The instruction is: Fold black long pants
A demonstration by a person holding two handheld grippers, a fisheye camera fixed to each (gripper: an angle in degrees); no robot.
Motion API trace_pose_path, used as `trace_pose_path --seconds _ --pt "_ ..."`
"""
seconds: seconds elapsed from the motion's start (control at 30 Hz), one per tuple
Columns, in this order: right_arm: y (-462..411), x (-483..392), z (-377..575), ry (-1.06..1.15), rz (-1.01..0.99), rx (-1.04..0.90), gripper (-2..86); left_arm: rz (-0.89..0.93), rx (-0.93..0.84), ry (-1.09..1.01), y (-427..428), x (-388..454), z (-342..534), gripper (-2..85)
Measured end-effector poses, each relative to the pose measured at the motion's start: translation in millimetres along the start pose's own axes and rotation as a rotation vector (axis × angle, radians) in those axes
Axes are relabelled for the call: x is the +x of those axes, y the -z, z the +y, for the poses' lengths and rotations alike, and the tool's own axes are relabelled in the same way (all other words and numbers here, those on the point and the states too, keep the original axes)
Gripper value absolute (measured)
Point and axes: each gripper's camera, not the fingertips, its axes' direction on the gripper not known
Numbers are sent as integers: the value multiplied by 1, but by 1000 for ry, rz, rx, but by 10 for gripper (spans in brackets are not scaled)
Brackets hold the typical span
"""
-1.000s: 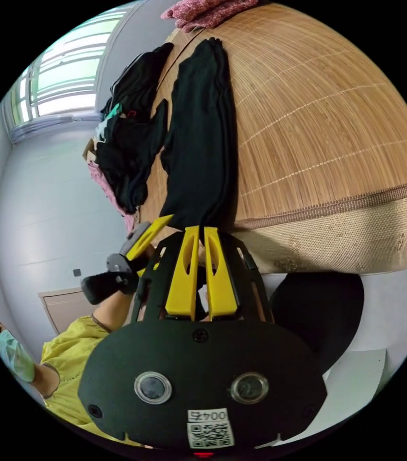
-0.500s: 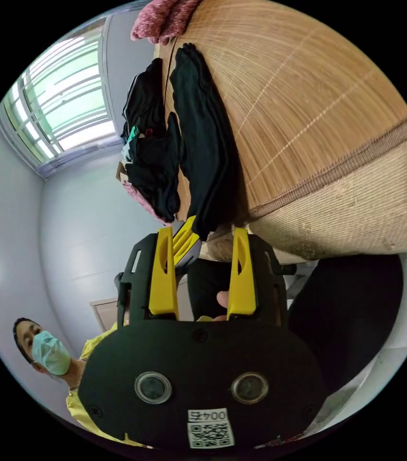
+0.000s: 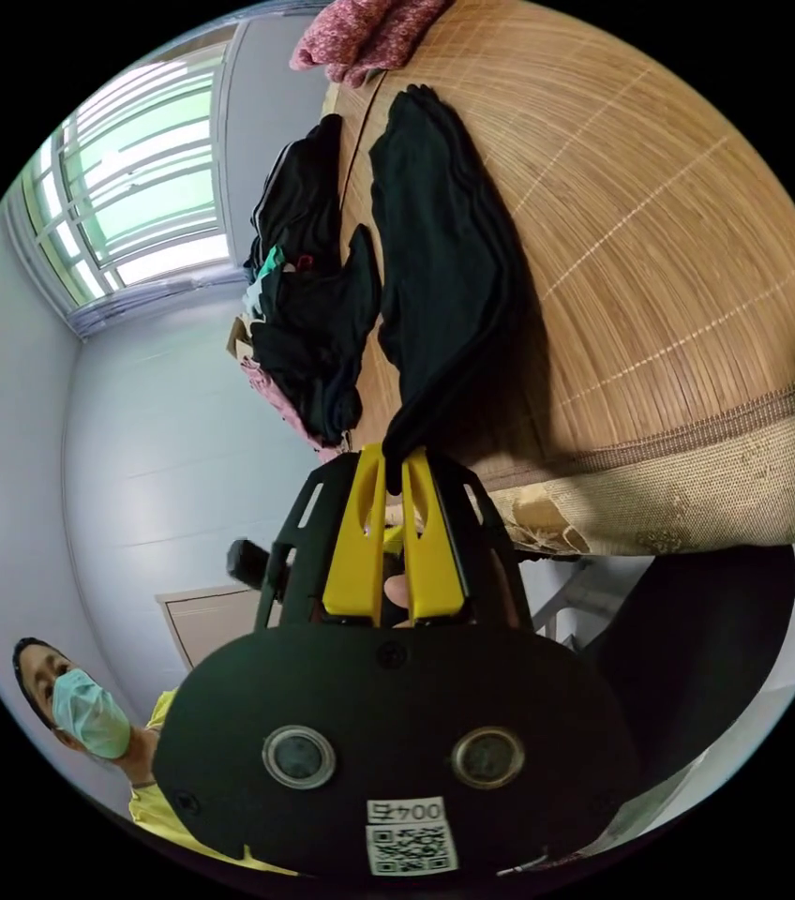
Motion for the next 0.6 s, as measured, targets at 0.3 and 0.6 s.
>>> trace_pose_path --seconds 0.3,0.6 --pt "-1 -36 15 21 -22 6 30 709 181 825 -108 -185 145 157" --pt "-9 -58 32 48 29 -18 33 675 167 885 -181 -256 174 148"
